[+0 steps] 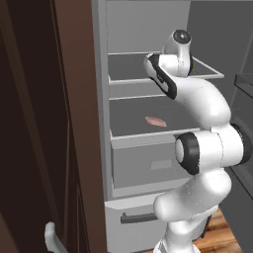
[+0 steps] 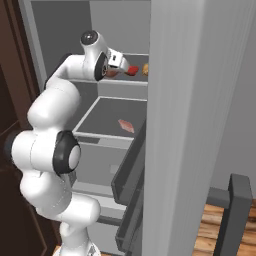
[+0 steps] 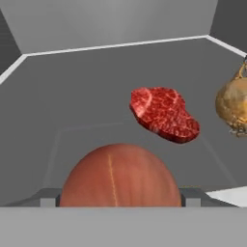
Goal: Place one onion and one steak in each tupperware on the nearby counter, to pack two identical lunches.
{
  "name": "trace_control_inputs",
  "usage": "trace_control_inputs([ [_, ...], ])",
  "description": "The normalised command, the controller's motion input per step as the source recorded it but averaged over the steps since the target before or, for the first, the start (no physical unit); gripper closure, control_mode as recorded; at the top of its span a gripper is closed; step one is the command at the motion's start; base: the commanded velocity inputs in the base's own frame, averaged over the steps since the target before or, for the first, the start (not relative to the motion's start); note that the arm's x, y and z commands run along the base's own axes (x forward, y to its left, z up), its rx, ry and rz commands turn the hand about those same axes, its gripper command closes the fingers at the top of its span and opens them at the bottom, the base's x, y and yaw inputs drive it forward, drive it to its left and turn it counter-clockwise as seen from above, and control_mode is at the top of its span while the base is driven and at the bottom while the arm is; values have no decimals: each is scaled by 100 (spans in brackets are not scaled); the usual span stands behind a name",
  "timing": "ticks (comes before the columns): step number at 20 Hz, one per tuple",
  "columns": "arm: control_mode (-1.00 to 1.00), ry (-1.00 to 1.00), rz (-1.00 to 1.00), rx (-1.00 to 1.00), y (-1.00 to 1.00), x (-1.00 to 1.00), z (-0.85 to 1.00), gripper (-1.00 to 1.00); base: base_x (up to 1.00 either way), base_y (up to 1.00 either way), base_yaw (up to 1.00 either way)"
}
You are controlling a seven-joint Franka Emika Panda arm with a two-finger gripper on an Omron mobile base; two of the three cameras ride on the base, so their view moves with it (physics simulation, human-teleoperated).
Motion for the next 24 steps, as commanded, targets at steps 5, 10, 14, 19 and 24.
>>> trace_control_inputs([
  [5, -100, -9, 0, 0, 0, -98, 0, 100, 0, 0, 0],
  [10, -100, -1, 0, 0, 0, -65, -8, 100, 0, 0, 0],
  [14, -100, 7, 0, 0, 0, -36, -16, 100, 0, 0, 0],
  [19, -100, 3, 0, 0, 0, -28, -11, 100, 0, 0, 0],
  [24, 100, 0, 0, 0, 0, 0, 0, 100, -14, 0, 0],
])
